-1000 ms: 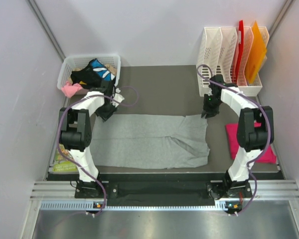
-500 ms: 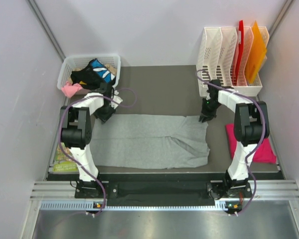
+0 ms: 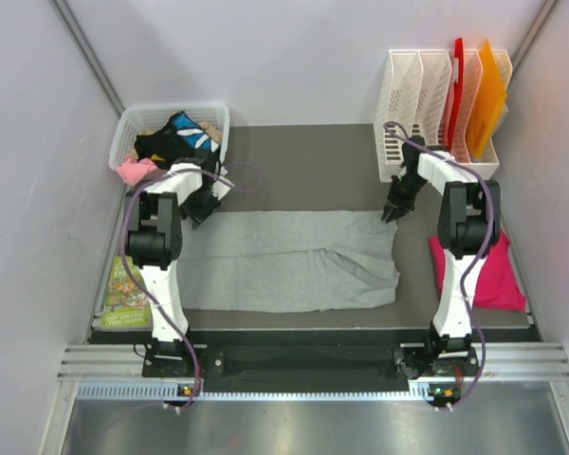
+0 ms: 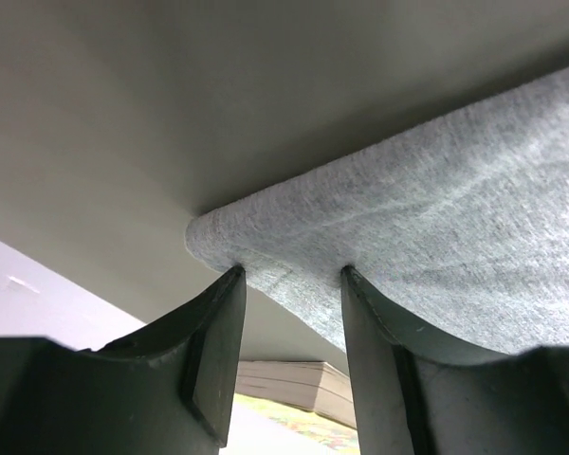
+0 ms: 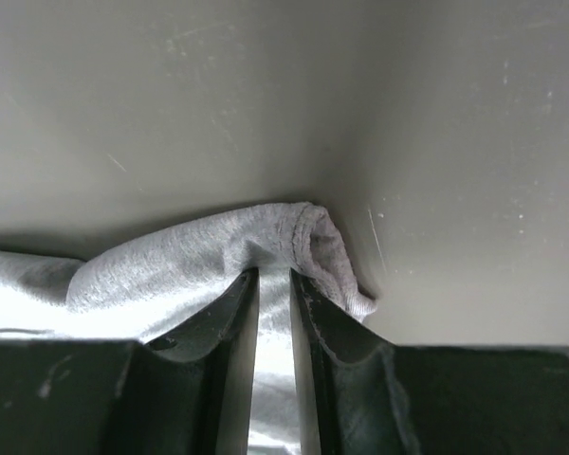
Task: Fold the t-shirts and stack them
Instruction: Fold the flattened tshirt in 1/3 of the way
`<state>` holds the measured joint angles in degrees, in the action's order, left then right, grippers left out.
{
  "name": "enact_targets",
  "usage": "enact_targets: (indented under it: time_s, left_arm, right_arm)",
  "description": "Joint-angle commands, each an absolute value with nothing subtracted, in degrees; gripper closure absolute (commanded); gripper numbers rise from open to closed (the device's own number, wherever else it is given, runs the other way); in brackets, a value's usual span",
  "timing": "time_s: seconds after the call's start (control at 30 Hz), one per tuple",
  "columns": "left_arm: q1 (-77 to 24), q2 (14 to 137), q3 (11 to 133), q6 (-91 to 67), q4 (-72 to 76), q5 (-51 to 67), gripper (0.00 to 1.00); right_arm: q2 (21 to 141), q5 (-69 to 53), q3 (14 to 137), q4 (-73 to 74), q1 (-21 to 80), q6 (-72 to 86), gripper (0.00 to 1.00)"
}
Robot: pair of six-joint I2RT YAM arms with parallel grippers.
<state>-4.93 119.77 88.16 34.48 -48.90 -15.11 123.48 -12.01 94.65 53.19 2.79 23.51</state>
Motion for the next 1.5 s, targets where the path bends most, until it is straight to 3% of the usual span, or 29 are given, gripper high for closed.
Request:
enact_targets:
  time_s: [0.0,0.17,0.37,0.73,0.9,1.1,1.47]
  left_arm:
    - [-4.57,126.9,91.93,34.54,-38.77,-15.64,0.51]
    - [-4.66,129.9,97.2,33.75,-38.23,-17.31,0.53]
    - [-6.06,121.48,95.37,31.82,-42.71,-14.68,0.52]
    - [-8.88,92.74,80.71,32.69,-53.87,-6.95,0.38]
    - [-9.32,86.4,71.29,32.87,-54.49,-4.31,0.39]
    - [-9.49,85.61,62.16,31.99,-49.31,-3.95,0.41]
    - [-9.4,87.45,55.72,31.47,-45.0,-4.75,0.43]
  right_arm:
    - [129.89,-6.77,101.85,43.33,1.58,22.77,0.8]
    - [131.13,-5.8,107.13,46.48,1.49,21.45,0.8]
    - [119.82,-4.84,105.56,48.25,5.44,17.94,0.76]
    - [91.95,2.46,80.71,48.7,27.5,16.26,0.66]
    - [85.27,4.31,65.69,45.27,35.05,17.75,0.67]
    - [83.76,10.46,58.28,43.6,42.44,17.49,0.67]
    - [88.32,14.58,58.79,40.08,43.59,15.65,0.68]
